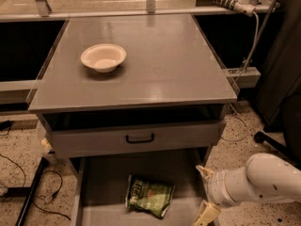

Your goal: Pick green jalapeno chip bag from middle drawer and place on counter

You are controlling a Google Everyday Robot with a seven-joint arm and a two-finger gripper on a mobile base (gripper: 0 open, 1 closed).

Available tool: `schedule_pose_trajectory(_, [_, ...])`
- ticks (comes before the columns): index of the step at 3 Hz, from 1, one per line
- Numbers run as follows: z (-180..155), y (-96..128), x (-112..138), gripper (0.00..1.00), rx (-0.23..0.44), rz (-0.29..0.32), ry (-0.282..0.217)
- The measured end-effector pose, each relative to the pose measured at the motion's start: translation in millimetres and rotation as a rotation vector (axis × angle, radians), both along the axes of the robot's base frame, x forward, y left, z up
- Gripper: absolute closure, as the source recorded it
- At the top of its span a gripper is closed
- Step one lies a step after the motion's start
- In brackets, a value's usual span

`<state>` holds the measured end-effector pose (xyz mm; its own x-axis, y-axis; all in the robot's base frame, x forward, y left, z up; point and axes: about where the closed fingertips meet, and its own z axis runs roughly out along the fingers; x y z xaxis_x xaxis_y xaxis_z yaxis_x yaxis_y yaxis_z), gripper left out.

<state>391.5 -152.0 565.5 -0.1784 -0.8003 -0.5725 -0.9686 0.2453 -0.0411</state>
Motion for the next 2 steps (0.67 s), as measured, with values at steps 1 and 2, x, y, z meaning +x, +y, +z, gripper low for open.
schedule_pose_trajectory(1, [-29.8,16.3,28.3,0.00,0.014,-0.031,-0.065])
schedule_pose_trajectory(2, [-30.1,16.8,28.2,0.00,0.014,-0.030,-0.065])
